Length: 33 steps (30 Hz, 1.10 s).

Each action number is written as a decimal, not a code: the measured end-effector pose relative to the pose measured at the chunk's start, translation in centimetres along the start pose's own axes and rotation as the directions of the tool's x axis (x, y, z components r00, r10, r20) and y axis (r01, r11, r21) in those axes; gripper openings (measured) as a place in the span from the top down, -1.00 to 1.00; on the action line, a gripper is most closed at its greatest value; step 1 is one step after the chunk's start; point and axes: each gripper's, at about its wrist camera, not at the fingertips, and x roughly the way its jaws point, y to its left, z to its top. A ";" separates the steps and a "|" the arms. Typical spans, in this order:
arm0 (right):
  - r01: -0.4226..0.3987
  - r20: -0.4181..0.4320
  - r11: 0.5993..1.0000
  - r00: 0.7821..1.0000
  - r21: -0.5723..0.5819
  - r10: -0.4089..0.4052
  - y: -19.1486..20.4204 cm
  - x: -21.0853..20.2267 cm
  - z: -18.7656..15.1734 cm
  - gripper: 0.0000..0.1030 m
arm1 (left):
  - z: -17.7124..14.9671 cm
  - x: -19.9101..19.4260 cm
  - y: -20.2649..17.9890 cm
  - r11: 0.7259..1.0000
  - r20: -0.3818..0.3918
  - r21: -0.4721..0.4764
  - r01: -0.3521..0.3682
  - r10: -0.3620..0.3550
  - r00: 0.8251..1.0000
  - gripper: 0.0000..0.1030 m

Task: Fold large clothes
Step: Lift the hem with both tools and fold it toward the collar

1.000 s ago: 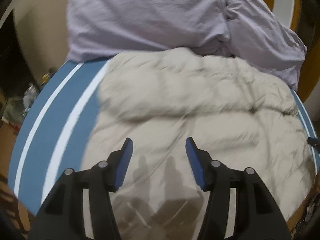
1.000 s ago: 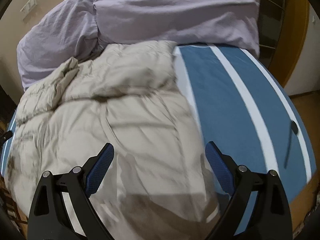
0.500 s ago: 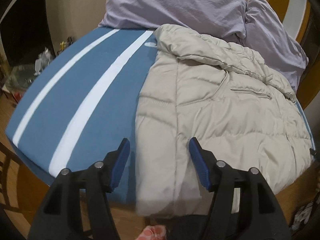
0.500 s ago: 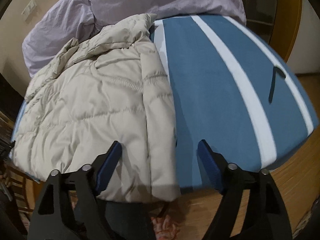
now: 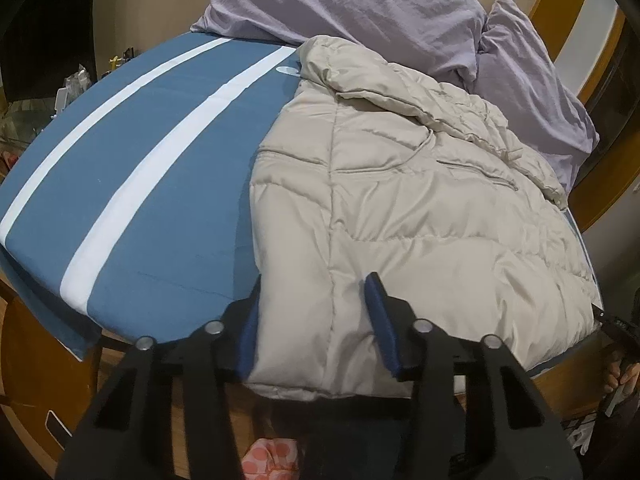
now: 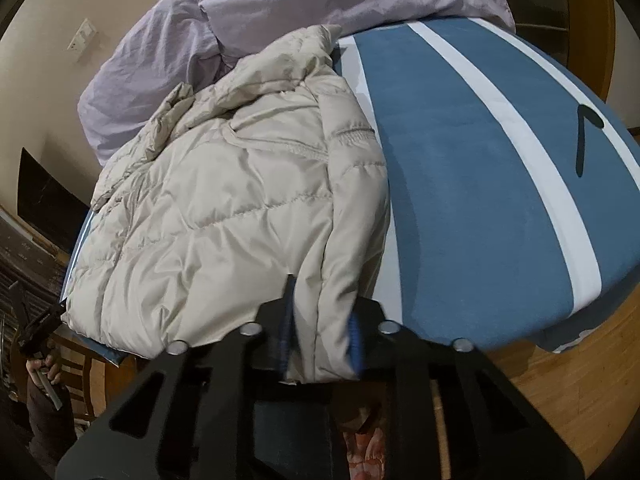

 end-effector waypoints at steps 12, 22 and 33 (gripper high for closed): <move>-0.002 0.137 1.000 0.991 -0.030 0.007 1.9 -2.7 3.1 0.78 | 1.5 -2.1 -1.5 1.000 0.066 0.030 -0.003 0.001 0.998 0.71; 0.044 0.218 0.997 0.976 -0.069 -0.028 5.4 -3.0 9.2 0.78 | 8.1 -4.9 -3.9 0.998 0.196 0.059 -0.030 0.018 0.980 0.74; 0.106 0.316 0.992 0.945 -0.062 -0.081 8.0 -2.5 16.4 0.78 | 17.0 -3.3 -6.1 0.997 0.269 0.022 -0.072 0.063 0.961 0.74</move>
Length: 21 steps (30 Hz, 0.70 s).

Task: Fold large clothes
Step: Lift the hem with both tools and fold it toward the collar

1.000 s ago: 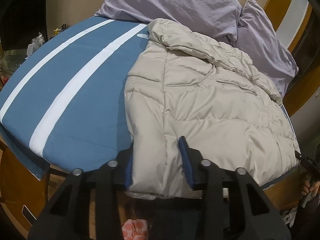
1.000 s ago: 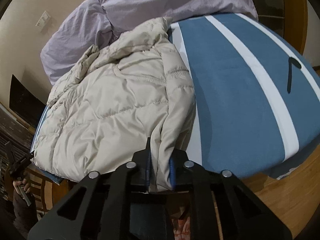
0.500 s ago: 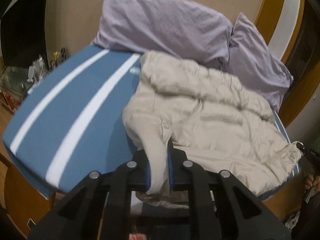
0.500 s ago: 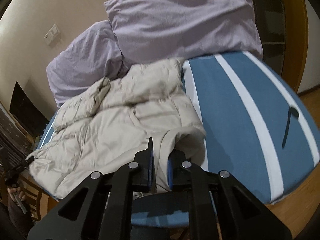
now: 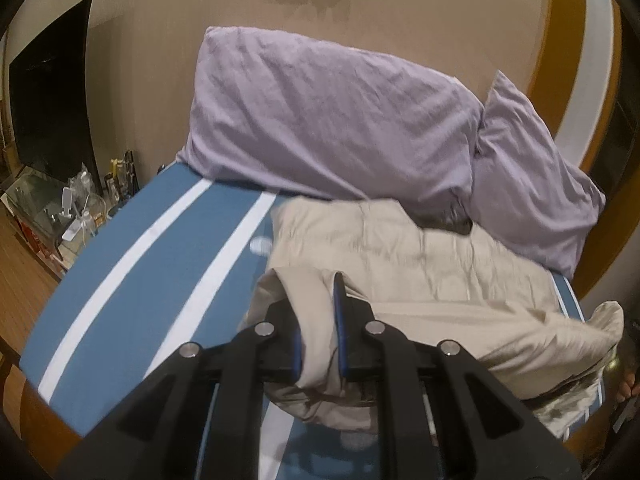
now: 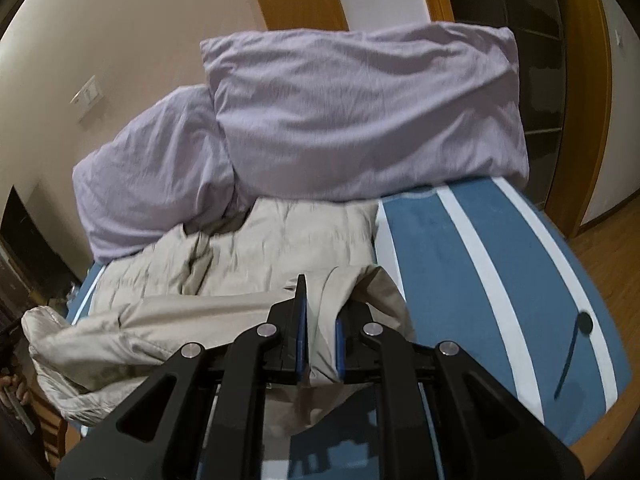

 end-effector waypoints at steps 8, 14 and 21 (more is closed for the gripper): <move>0.018 0.057 1.000 0.998 0.011 -0.019 1.4 4.4 5.3 0.78 | 5.3 4.4 -1.3 1.000 0.026 -0.013 -0.027 0.027 0.999 0.75; 0.054 0.069 0.998 0.996 0.024 -0.056 1.9 8.5 8.5 0.78 | 8.9 8.8 -2.1 0.998 0.023 -0.019 -0.055 0.056 0.998 0.75; 0.097 0.059 0.994 0.993 0.049 -0.100 1.7 14.2 10.4 0.77 | 11.4 14.3 -2.9 0.996 0.028 -0.002 -0.088 0.088 0.996 0.75</move>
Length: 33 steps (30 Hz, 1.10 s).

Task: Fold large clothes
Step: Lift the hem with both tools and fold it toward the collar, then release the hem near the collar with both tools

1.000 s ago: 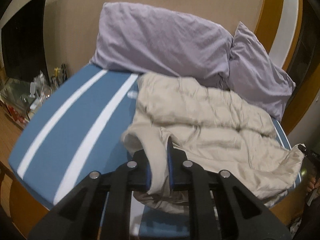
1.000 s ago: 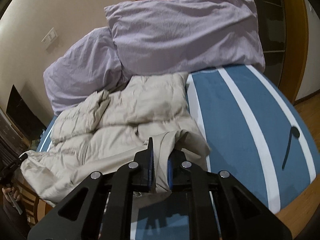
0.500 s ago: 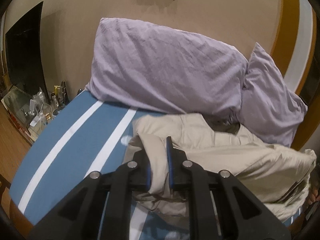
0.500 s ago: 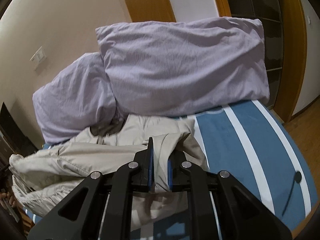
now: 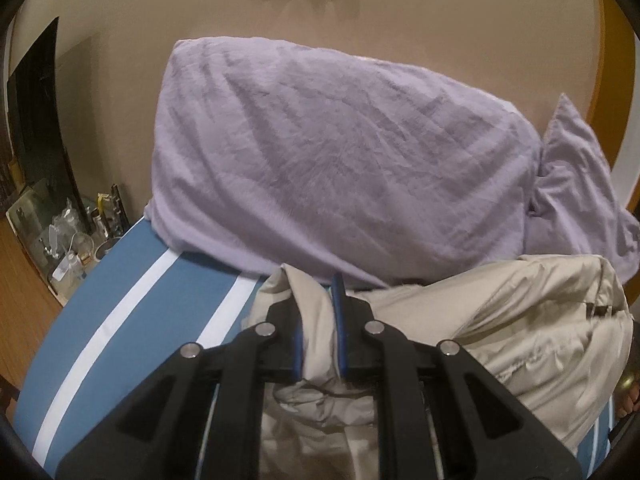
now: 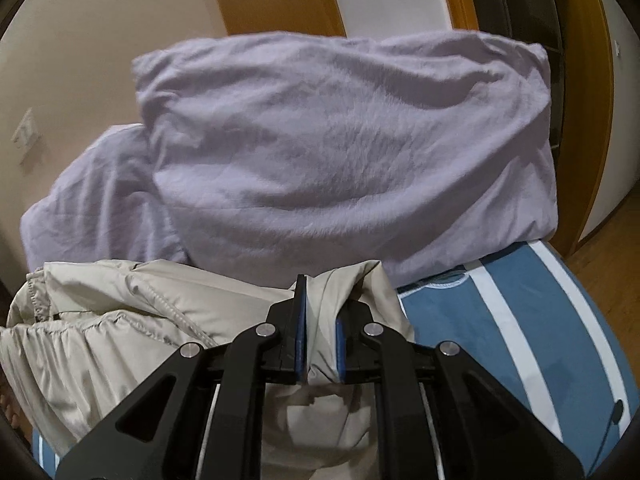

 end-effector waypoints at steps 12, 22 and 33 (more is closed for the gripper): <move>0.090 -0.099 0.996 0.991 -0.003 -0.090 -0.2 9.0 -2.3 0.70 | -2.0 9.5 -0.5 0.998 -0.069 0.011 -0.066 0.066 0.995 0.70; 0.100 -0.058 0.995 0.993 0.002 -0.100 -0.4 5.3 -1.6 -0.31 | -1.6 8.0 0.2 0.997 -0.017 -0.013 -0.082 0.082 0.997 -0.46; -0.083 -0.164 0.984 0.985 -0.160 0.056 9.2 2.0 -4.0 -0.31 | -2.4 2.9 -2.4 0.999 -0.025 0.039 0.007 -0.006 1.000 -0.46</move>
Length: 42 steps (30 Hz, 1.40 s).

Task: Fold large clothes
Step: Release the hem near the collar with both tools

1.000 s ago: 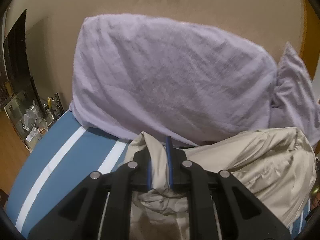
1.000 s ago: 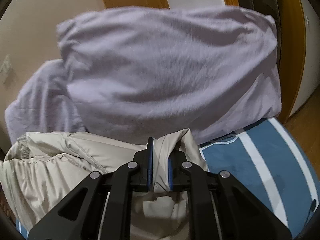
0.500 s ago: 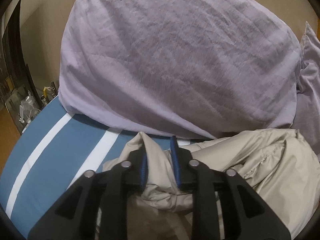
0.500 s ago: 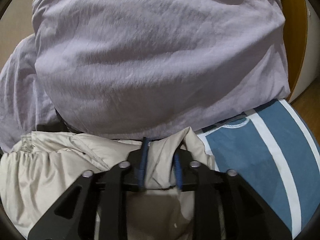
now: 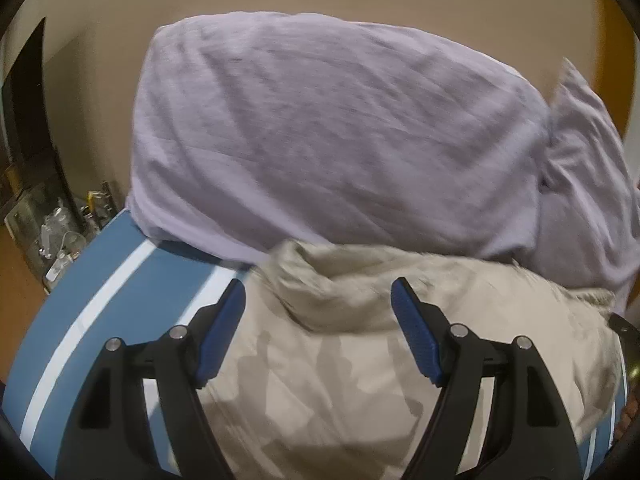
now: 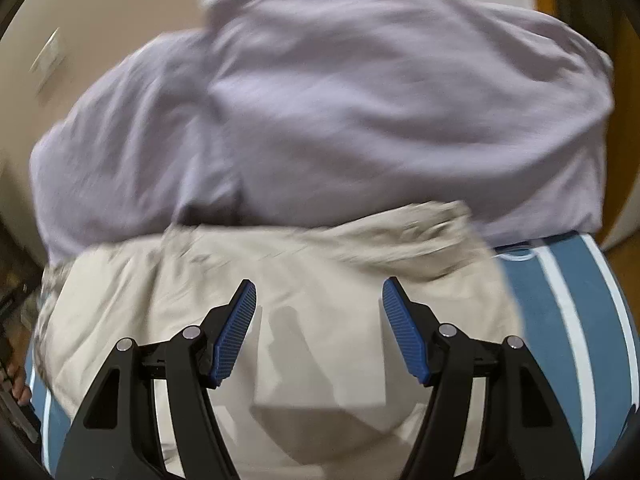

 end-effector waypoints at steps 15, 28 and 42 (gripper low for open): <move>0.076 -0.102 0.989 0.991 -0.130 -0.090 4.5 5.9 -2.9 0.92 | -3.8 -0.3 -7.1 0.981 -0.047 0.129 0.143 -0.138 0.989 -0.48; 0.109 0.005 0.992 0.994 -0.062 -0.109 4.3 8.0 -1.2 0.94 | -4.4 2.4 -11.4 0.968 -0.001 0.233 0.089 -0.091 0.996 -0.48; 0.154 0.011 0.986 0.988 -0.066 -0.154 4.0 11.4 -2.4 0.65 | -5.2 9.2 -11.4 0.980 -0.047 0.196 0.010 -0.001 0.999 -0.62</move>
